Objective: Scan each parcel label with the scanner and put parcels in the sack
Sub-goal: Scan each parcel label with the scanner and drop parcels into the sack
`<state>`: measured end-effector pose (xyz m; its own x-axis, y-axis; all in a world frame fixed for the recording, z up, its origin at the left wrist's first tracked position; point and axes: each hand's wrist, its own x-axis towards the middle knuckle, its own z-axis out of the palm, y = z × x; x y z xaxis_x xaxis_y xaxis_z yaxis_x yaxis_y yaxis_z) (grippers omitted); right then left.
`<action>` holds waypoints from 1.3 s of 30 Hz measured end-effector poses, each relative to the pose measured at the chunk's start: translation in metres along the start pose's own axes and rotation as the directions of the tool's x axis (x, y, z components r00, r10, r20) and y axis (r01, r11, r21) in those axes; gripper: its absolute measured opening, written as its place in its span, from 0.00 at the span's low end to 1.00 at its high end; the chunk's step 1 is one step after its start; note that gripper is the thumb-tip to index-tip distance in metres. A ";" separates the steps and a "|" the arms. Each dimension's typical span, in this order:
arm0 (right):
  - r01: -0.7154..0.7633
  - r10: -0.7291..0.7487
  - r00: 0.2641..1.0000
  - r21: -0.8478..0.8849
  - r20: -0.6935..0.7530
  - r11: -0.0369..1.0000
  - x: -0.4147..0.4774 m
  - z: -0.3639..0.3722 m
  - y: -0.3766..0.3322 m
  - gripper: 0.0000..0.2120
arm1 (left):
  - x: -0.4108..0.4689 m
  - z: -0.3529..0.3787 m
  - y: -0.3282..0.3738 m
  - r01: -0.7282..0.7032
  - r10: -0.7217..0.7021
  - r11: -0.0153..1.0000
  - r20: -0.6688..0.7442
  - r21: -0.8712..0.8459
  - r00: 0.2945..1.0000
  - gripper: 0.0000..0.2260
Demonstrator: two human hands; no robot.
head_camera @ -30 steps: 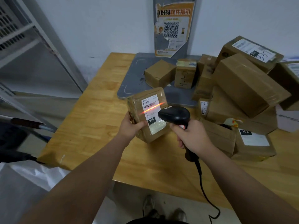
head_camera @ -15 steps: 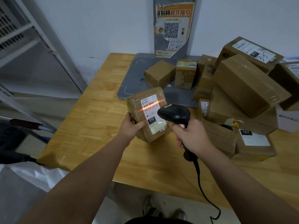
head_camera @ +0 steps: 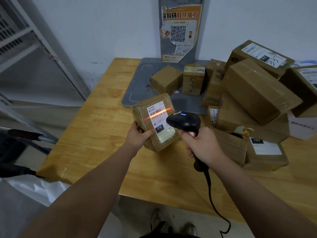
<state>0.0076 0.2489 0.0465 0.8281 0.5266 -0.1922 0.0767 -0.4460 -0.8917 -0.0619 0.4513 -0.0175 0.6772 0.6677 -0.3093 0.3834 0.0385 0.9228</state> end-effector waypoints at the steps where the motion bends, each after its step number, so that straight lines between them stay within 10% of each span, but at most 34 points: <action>1: 0.000 0.000 1.000 0.001 0.003 1.000 -0.001 0.000 0.000 0.13 | -0.002 0.001 0.000 0.002 -0.002 1.000 -0.001 -0.003 1.000 0.26; 9: 0.047 -0.055 0.995 0.106 0.081 0.993 -0.019 0.006 0.002 0.12 | -0.051 0.000 -0.003 -0.060 0.058 0.998 -0.062 -0.031 0.996 0.23; 21: 0.050 -0.143 0.916 0.248 0.374 0.968 -0.104 0.147 -0.003 0.08 | -0.215 -0.131 -0.080 -0.139 0.099 0.990 -0.514 -0.040 0.852 0.35; 31: 0.053 0.019 0.878 -0.136 0.478 0.989 -0.174 0.288 0.060 0.27 | -0.313 -0.256 -0.208 0.161 -0.151 0.986 -0.665 -0.048 0.731 0.38; 35: 0.053 0.079 0.939 -0.369 0.335 0.928 -0.180 0.309 0.072 0.29 | -0.305 -0.286 -0.247 0.390 -0.332 0.920 -0.599 -0.035 0.729 0.48; 39: -0.082 0.108 0.986 -0.203 0.125 0.976 -0.183 0.297 0.070 0.24 | -0.280 -0.296 -0.262 0.572 -0.471 0.816 -0.472 0.088 0.745 0.53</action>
<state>-0.3031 0.3362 -0.1024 0.7555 0.5616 -0.3375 0.1200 -0.6251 -0.7713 -0.5380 0.4737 -0.1047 0.0276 0.8303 -0.5567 0.7554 0.3474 0.5556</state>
